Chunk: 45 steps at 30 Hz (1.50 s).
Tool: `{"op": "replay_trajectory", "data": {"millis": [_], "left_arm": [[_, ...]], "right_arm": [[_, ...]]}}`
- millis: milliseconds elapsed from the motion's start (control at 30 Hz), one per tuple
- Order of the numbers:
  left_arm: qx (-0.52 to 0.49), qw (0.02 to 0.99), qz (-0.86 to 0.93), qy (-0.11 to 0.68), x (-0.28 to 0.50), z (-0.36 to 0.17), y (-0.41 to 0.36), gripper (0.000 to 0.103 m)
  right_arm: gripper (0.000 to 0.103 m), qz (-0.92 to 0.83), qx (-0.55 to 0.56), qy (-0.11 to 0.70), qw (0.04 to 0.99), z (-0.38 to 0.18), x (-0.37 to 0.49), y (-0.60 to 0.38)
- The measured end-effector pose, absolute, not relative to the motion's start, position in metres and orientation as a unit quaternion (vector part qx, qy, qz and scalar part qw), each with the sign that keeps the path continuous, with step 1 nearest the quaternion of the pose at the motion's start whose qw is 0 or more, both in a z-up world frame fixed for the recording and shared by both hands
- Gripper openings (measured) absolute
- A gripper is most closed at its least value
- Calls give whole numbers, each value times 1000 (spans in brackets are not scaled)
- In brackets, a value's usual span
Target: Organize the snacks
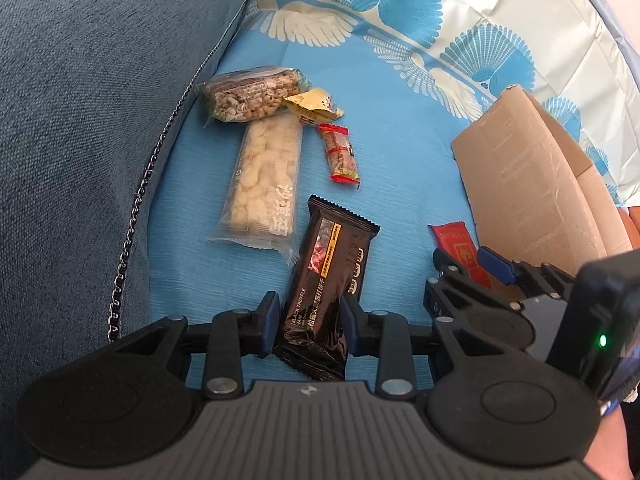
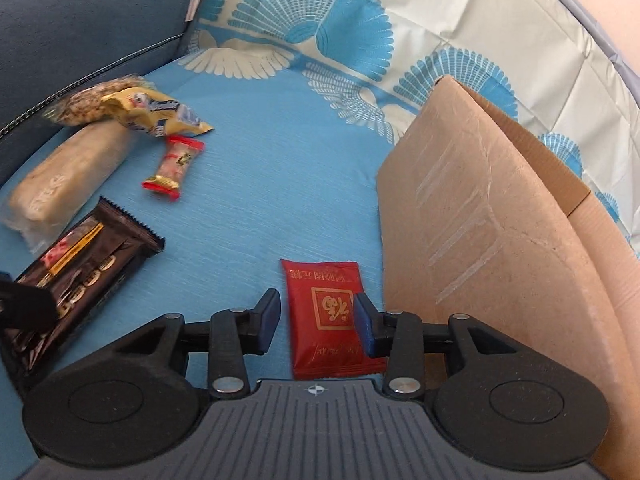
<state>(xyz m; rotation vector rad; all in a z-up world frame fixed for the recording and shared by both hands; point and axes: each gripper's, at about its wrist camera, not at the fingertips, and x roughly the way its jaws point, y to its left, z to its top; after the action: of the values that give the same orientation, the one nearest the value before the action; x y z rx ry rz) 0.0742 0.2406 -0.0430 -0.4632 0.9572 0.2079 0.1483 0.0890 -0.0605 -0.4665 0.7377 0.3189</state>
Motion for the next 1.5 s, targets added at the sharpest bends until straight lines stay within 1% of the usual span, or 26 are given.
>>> {"op": "replay_trajectory", "data": {"millis": [100,133,233,267,300,333,367,600,733,833,867,900,967,1000,1033,1133,1200,1267,1367,1500], "left_arm": [[-223,857,99,454,73,-43,241,37],[-225,857,99,454,73,-43,241,37],[-231,856,98,452,72,-42,243,37],[-233,856,98,452,72,-43,243,37],[-234,855,97,452,72,-43,244,37],[-235,855,97,451,71,-43,244,37],[-235,855,97,452,71,-43,244,37],[-235,856,97,451,71,-42,244,37],[-231,856,97,452,72,-42,243,37],[-231,856,97,453,72,-42,243,37],[-232,856,97,453,72,-42,244,37],[-233,855,97,452,72,-42,244,37],[-234,855,98,452,71,-42,244,37],[-233,855,98,452,71,-42,244,37],[-231,856,98,452,72,-42,244,37],[-230,856,98,452,72,-42,243,37],[-230,856,98,452,72,-42,244,37],[-230,857,98,452,72,-42,244,37],[-229,857,99,451,71,-42,244,37],[-230,857,102,449,71,-41,244,37]], "right_arm": [[37,158,-203,358,897,-62,151,84],[29,166,-197,357,898,-62,151,82],[19,178,-203,343,900,-64,147,79],[12,182,-203,339,900,-64,145,79],[10,185,-202,335,901,-63,144,78],[2,189,-197,333,902,-62,143,76],[1,194,-193,332,903,-61,142,75],[0,235,-211,302,900,-51,124,73],[1,214,-235,290,903,-47,119,77],[1,218,-218,314,898,-47,127,78],[3,213,-221,316,898,-47,128,80],[6,205,-224,315,899,-48,128,81],[28,188,-229,316,901,-51,129,81],[32,183,-231,320,900,-53,130,81],[33,178,-236,327,898,-56,132,81],[33,174,-233,334,897,-61,134,78],[19,188,-231,332,895,-61,134,77],[2,203,-236,324,893,-61,131,77],[0,215,-224,322,894,-59,132,72],[0,239,-212,313,894,-54,124,69]]}}
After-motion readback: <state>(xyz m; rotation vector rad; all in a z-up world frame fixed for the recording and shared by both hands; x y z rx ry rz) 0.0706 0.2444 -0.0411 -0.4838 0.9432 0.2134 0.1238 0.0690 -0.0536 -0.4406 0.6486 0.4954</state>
